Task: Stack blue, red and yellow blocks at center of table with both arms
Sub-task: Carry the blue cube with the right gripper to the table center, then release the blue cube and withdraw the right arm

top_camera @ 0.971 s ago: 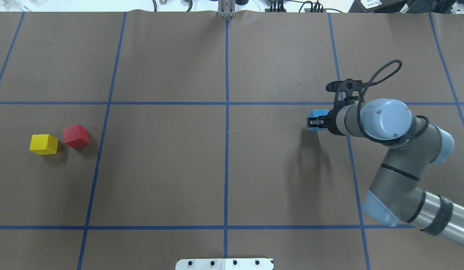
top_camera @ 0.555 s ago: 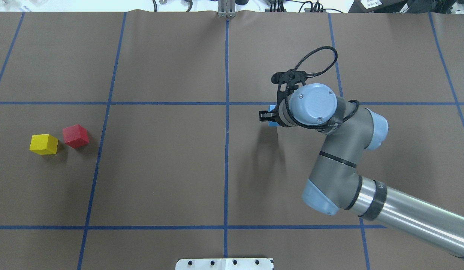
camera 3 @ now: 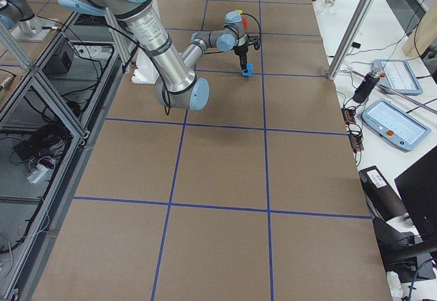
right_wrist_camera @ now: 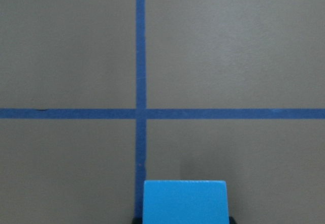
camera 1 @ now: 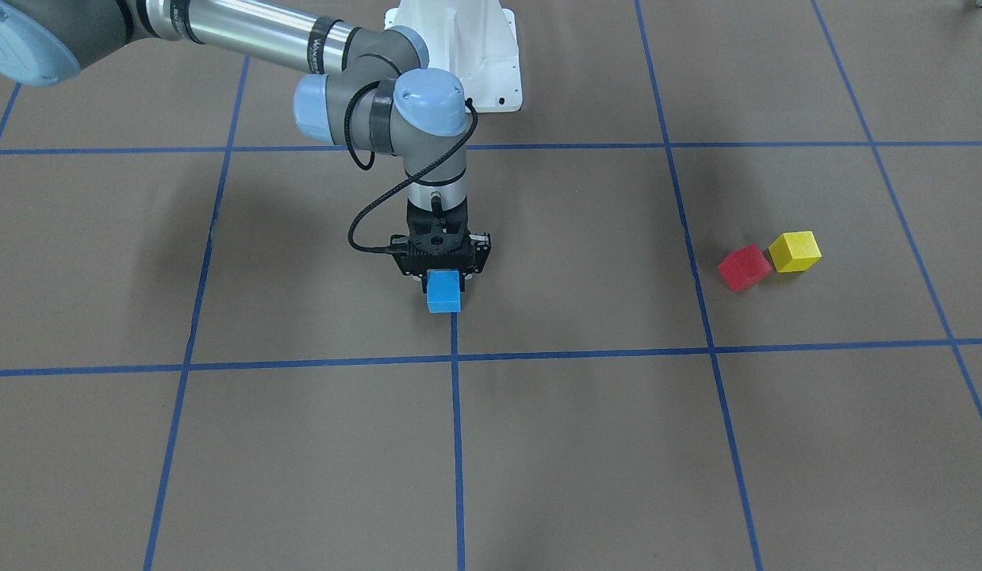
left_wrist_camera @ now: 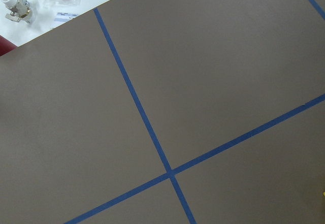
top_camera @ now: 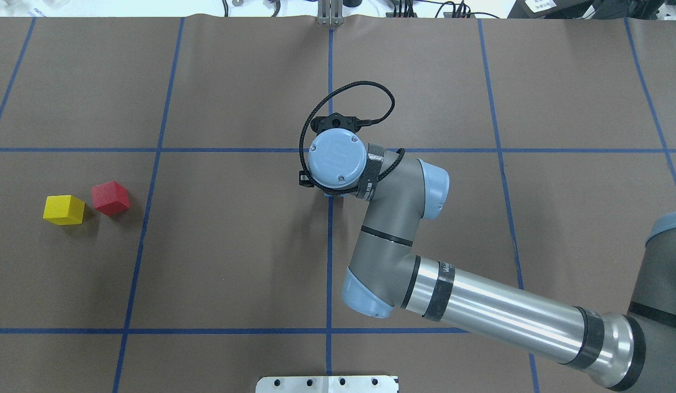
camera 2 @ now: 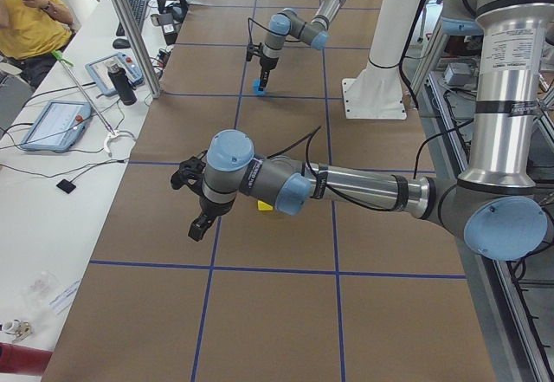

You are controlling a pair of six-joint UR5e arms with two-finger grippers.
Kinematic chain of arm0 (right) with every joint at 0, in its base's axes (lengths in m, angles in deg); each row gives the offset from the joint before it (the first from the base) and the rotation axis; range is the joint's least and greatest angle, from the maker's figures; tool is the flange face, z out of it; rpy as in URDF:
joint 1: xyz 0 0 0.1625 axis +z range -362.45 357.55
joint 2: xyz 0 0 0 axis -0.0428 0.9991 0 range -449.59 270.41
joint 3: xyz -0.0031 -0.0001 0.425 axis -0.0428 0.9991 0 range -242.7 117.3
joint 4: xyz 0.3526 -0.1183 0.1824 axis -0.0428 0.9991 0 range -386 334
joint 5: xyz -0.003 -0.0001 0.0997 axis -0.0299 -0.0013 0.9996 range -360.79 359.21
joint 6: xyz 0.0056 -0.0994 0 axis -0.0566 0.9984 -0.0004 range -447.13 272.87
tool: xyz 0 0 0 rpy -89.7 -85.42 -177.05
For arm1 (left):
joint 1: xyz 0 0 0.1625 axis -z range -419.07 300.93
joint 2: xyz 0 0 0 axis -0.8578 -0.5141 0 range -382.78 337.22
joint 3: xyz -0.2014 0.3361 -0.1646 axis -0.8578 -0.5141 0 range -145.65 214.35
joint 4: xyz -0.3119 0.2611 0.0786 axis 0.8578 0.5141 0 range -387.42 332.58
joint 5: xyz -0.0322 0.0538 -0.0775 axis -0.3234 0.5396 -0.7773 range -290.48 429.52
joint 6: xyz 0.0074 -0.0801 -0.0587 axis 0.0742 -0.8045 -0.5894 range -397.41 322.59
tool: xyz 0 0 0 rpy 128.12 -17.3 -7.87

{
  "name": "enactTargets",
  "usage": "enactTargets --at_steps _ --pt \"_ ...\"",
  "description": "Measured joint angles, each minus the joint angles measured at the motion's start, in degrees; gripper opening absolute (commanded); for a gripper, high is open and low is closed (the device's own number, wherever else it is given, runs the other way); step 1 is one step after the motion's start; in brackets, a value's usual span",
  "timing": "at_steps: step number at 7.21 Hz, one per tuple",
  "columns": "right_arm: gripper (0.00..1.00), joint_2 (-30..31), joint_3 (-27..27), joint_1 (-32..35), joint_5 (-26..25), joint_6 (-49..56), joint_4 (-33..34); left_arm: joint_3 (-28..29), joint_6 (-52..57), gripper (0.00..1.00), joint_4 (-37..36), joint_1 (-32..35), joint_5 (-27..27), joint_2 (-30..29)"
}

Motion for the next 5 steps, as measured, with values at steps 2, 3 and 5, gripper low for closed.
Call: enactTargets --at_steps 2,3,5 --pt "0.99 -0.4 0.7 -1.3 -0.8 -0.2 0.0 0.0 0.0 1.0 0.0 0.0 0.0 0.1" --pt "1.0 -0.3 0.7 -1.5 -1.4 -0.3 0.0 0.0 0.0 1.0 0.0 0.0 0.0 0.1" --pt "1.0 -0.2 0.3 -1.6 -2.6 -0.3 0.0 -0.1 0.0 1.0 0.0 0.0 0.0 0.1"
